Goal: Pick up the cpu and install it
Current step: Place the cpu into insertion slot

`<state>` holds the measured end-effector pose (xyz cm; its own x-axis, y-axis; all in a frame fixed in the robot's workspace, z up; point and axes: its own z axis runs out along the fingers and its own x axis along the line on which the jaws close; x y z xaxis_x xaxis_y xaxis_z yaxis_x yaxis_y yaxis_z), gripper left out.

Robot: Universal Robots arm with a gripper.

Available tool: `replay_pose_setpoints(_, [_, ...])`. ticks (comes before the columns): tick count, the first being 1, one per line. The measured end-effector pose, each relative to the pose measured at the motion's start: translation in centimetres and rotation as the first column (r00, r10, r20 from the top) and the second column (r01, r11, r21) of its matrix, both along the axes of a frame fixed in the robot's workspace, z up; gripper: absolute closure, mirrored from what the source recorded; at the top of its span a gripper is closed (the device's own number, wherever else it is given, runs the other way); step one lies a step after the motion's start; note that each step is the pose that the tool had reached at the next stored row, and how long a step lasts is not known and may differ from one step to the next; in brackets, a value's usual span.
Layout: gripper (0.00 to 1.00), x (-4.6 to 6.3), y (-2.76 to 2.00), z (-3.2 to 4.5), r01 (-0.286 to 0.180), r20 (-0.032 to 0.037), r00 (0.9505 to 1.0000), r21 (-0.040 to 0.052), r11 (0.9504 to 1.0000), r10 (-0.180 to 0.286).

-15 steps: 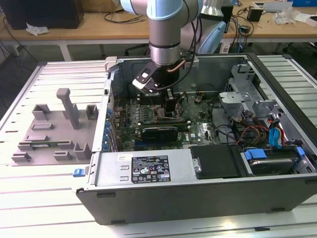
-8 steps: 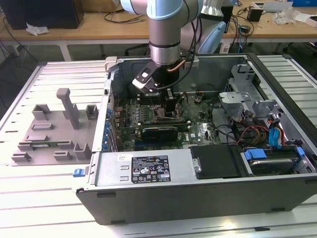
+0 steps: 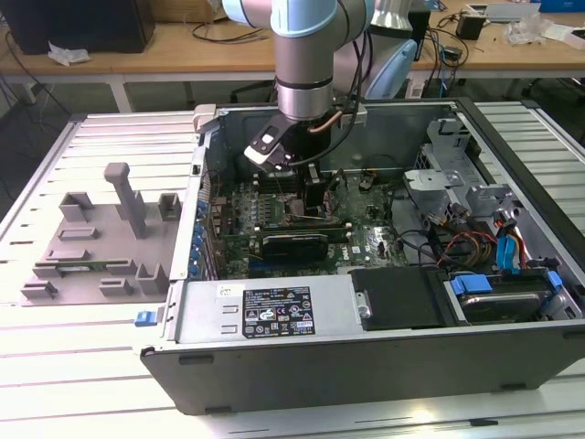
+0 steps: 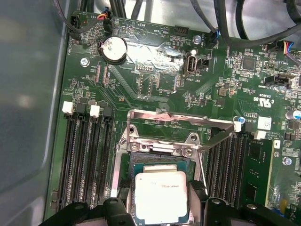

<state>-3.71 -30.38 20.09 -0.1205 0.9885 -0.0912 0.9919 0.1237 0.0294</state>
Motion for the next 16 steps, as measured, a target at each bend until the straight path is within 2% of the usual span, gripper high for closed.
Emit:
replay_pose_setpoints(4, [0.41, 0.00, 0.00, -0.01, 0.000, 0.0000, 1.0000, 0.0000, 1.0000, 0.000])
replay_pose_setpoints(5, [0.42, 0.00, 0.00, -0.01, 0.000, -0.0002, 1.0000, -0.0003, 1.0000, 0.000])
replay_pose_setpoints(6, [0.47, 0.00, 0.00, -0.01, 0.000, -0.0001, 1.0000, -0.0002, 1.0000, 0.000])
replay_pose_setpoints(9, [0.47, 0.00, 0.00, -0.03, 0.000, 0.0000, 1.0000, 0.0000, 1.0000, 0.000])
replay_pose_setpoints(13, [0.47, 0.00, 0.00, 0.47, 0.005, 0.0002, 1.0000, 0.0001, 1.0000, -0.005])
replay_pose_setpoints(16, [0.47, 0.00, 0.00, 0.55, 0.024, 0.0001, 0.9997, 0.0001, 0.9997, -0.024])
